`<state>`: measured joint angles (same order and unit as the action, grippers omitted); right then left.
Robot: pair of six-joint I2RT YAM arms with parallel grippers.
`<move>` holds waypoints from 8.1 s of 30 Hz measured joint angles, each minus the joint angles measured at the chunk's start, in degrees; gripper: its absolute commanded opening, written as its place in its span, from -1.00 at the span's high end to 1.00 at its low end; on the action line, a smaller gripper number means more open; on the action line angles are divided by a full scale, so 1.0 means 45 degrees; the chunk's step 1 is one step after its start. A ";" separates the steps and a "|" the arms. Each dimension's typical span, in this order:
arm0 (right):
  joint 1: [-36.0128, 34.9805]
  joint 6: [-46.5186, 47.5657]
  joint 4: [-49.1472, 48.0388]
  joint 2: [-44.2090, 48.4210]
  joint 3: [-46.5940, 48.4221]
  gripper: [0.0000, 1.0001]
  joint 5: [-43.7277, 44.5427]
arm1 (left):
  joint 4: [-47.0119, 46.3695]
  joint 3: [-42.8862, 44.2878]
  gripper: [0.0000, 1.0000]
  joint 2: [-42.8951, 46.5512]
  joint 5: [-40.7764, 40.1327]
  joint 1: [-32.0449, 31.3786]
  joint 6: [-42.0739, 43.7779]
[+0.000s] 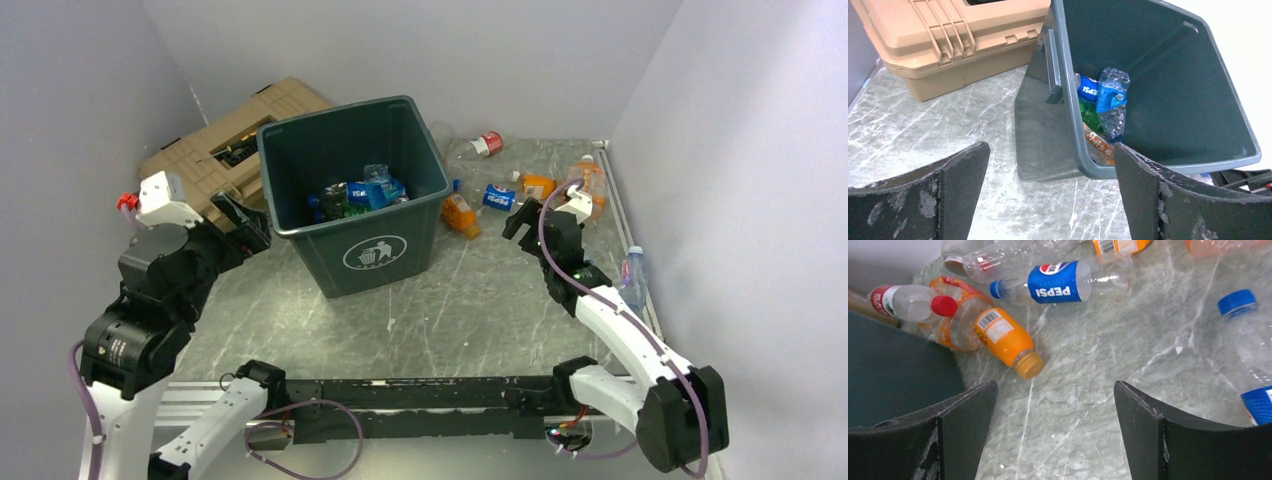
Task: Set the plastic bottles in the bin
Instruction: Pick up the plastic bottle at the center of the board.
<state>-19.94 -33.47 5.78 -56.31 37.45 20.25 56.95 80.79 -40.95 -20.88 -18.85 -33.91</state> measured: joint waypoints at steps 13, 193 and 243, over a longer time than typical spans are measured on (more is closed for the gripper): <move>0.0627 0.0151 -0.5707 -0.4775 -0.1049 -0.84 -0.3007 | -0.0136 -0.1039 -0.99 0.1506 0.1069 -0.0005 -0.0117; -0.4007 -0.1535 -0.6377 0.5639 0.1579 -0.85 -0.9894 | -1.2186 -0.3565 1.00 -0.2205 1.0885 -0.9054 0.2016; -0.5367 -0.2123 -0.8578 0.2006 0.3701 1.00 -1.0569 | -1.2745 -0.4211 -0.99 -0.2118 0.8199 -0.9083 0.1316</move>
<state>-44.10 -43.03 -32.82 -47.29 54.11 -27.31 -0.40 61.84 -50.48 16.01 -59.72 -27.99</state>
